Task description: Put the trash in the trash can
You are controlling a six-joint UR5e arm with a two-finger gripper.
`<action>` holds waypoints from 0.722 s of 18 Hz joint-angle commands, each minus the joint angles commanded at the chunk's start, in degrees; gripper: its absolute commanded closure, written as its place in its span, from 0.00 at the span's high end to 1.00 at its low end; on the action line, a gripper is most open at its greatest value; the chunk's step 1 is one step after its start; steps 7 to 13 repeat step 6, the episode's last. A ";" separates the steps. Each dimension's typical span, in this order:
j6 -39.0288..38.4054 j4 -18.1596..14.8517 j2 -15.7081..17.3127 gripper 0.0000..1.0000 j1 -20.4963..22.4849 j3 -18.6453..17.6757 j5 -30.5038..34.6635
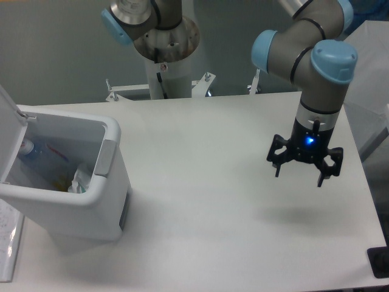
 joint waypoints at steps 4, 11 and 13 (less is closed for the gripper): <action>0.63 0.00 -0.09 1.00 -0.70 -0.17 1.68; 0.80 0.09 -0.09 1.00 -0.70 -0.35 1.68; 0.80 0.09 -0.09 1.00 -0.70 -0.35 1.68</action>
